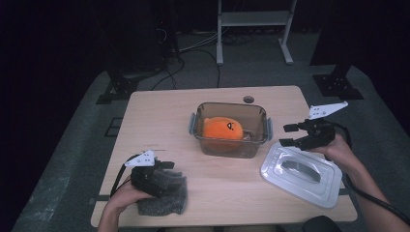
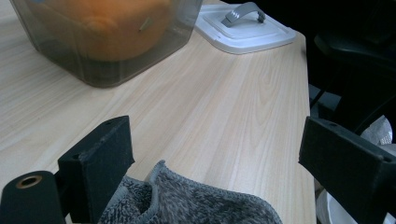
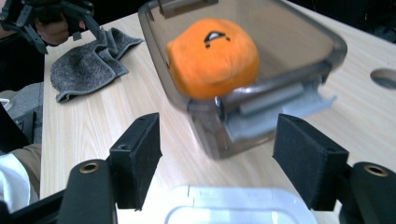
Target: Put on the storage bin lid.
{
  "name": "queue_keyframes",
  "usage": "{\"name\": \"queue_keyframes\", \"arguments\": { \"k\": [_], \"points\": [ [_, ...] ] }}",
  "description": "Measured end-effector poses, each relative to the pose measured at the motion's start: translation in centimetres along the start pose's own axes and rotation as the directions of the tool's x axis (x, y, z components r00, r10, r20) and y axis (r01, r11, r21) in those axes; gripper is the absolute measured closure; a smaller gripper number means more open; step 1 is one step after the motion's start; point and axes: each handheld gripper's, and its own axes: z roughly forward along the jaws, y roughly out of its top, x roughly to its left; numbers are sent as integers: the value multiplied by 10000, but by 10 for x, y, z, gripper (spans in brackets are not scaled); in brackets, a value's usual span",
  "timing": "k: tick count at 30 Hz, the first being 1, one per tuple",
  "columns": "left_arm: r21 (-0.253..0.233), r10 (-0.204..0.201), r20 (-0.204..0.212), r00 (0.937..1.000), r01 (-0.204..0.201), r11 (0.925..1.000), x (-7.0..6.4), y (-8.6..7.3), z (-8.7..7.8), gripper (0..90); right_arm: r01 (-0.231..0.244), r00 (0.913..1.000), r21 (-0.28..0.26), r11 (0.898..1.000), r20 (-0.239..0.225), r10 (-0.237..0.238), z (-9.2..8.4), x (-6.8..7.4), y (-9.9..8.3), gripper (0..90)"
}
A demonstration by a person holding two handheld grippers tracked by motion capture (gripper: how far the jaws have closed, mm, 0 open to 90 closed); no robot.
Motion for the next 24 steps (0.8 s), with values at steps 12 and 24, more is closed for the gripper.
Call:
{"name": "queue_keyframes", "arguments": {
  "k": [12, 24],
  "points": [
    [-31, -40, -50, 10000, 40, 10000, 0, -2, -1, 89, -509, 9979, 32, 9987, 407, 507, -6, -1, -49, 293],
    [-5, -65, -26, 10000, 65, 10000, -1, -2, 0, 89, -867, 9937, -83, 9962, 700, 871, -13, -1, -88, 292]
  ]
}}
